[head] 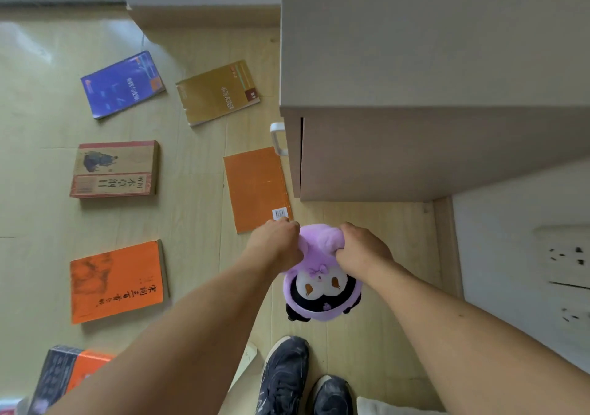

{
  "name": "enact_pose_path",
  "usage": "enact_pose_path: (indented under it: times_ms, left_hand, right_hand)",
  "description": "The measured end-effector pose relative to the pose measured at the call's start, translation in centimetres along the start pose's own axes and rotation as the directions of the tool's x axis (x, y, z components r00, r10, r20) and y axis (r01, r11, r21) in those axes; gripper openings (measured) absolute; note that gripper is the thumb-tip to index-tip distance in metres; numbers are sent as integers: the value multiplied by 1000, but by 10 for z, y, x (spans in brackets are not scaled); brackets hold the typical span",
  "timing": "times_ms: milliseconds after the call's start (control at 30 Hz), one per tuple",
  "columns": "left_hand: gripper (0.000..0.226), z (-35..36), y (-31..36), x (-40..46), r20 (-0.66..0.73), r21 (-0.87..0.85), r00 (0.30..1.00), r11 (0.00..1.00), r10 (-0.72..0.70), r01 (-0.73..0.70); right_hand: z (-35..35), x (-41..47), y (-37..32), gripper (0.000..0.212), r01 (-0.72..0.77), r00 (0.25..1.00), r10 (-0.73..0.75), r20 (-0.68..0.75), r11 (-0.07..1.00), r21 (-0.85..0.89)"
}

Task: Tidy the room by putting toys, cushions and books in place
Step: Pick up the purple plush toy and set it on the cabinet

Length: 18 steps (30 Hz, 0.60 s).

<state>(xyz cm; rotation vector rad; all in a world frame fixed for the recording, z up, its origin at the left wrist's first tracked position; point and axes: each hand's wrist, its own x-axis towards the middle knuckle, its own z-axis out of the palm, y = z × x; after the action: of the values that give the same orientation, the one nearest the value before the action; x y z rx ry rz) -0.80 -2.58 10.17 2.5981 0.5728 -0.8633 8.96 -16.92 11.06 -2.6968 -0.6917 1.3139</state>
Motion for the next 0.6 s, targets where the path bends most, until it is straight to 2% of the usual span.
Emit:
enact_pose_path:
  times_ms: [133,267,433,600]
  left_hand:
    - [21,-73,18,-77,36,-55,999,998,36,-34]
    - [26,-156,53,-197,0,-168,1000,986,10,-10]
    - [23,-229,98,-326,-181,-293,982,956,-52,-4]
    - [19,-298,139,-406,-243,-388,969,920,-42,-57]
  right_hand:
    - [-51,-94,-12,21,17,1000,-15,-26,998,68]
    - [-129,-227,-33,21,30,998,-23,-51,990,139]
    - [-209,-357,-52,42,100,990,-70,-124,962,253]
    - [-272,-454,-64,48,200,956,-93,-278,901,386]
